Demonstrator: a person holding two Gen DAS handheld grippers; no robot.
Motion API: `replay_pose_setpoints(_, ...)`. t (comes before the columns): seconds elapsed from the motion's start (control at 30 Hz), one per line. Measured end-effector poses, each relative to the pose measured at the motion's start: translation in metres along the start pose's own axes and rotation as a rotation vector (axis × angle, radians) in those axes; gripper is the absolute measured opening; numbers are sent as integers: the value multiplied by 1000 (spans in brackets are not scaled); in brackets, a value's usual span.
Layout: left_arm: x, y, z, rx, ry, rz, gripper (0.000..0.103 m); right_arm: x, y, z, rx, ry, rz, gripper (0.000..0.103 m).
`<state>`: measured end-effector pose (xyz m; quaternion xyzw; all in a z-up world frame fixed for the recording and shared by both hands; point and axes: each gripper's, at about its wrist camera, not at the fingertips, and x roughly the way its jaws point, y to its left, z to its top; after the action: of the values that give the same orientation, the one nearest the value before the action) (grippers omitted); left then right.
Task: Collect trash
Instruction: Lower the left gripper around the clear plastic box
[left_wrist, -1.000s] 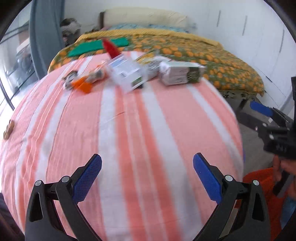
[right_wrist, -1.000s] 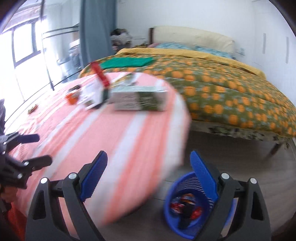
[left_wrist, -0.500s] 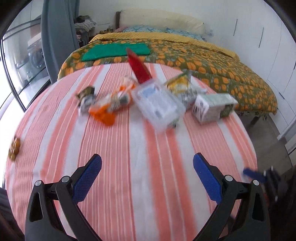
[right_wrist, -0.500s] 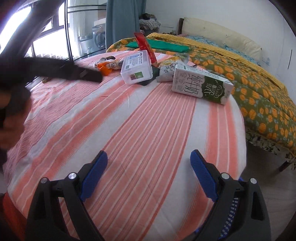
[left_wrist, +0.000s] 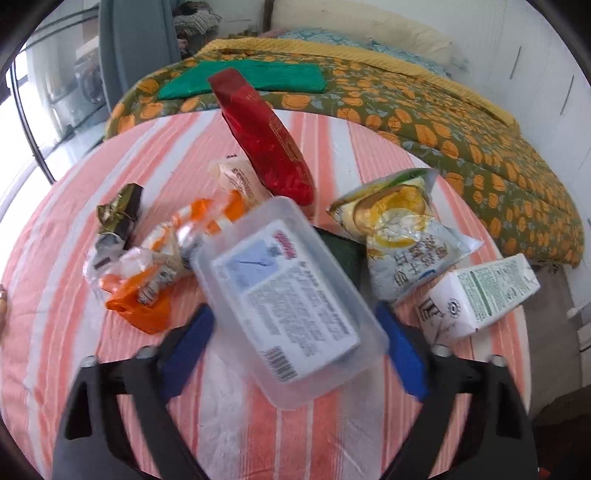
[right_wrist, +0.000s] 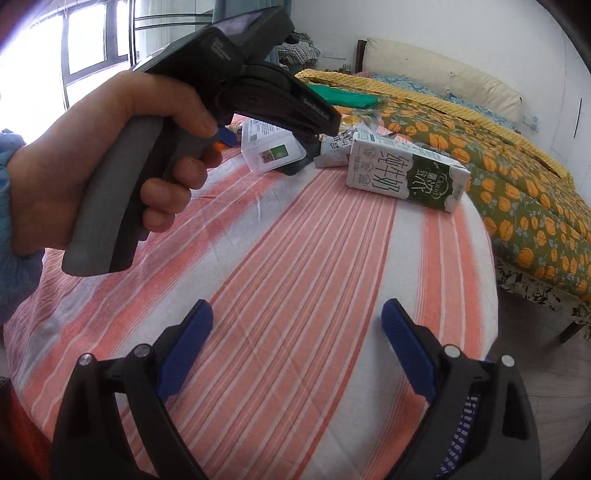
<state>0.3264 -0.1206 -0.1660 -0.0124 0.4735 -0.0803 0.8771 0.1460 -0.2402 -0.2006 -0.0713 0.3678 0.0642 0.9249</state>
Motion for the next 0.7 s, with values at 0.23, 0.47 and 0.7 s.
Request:
replay_pose_setpoints(0.23,-33,20,-22,72,-2,-44,73,0,-2,0,2,7,5,90)
replay_pose_setpoints(0.47,-83,70,-97,211,47,-68,68,-1,-6,-2,13,17,16,90)
replay_pose_setpoints(0.7,-86,91,-138,224,15,-35,81,-1,-6,-2,38,27,13,90)
